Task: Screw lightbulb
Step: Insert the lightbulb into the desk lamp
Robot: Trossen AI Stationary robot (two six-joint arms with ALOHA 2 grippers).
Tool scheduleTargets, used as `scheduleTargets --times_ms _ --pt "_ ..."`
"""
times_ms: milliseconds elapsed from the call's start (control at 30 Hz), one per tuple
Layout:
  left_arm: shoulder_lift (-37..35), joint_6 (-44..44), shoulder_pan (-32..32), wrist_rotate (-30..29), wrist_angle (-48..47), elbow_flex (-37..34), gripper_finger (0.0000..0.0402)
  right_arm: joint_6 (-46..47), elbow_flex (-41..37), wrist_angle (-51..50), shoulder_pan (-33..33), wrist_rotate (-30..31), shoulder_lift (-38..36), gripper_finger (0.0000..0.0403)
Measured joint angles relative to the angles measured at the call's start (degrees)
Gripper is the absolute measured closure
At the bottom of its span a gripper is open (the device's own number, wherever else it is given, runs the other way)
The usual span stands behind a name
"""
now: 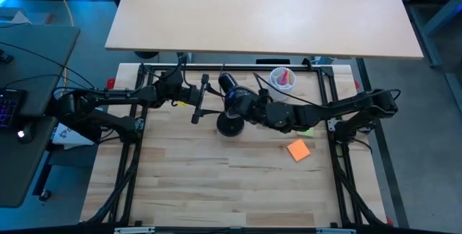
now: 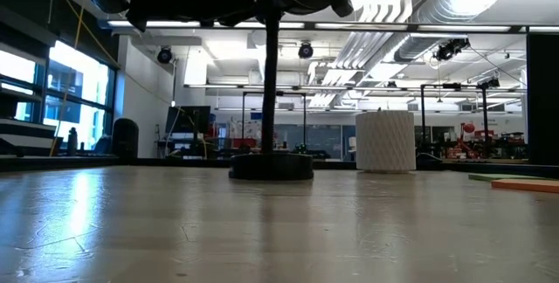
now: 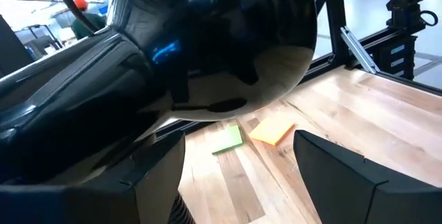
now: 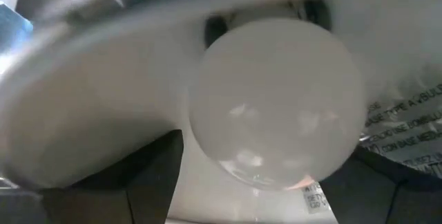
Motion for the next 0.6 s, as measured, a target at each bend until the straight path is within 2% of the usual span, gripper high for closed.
scheduleTargets --times_ms 433,600 --pt "0.00 0.00 -0.02 -0.05 -1.12 0.00 0.0135 -3.94 0.00 1.59 1.57 -1.49 -0.07 0.0096" --pt "0.00 -0.02 -0.02 -0.55 -2.03 0.00 0.0135 -3.60 0.00 2.41 1.49 -4.54 -0.08 0.0096"
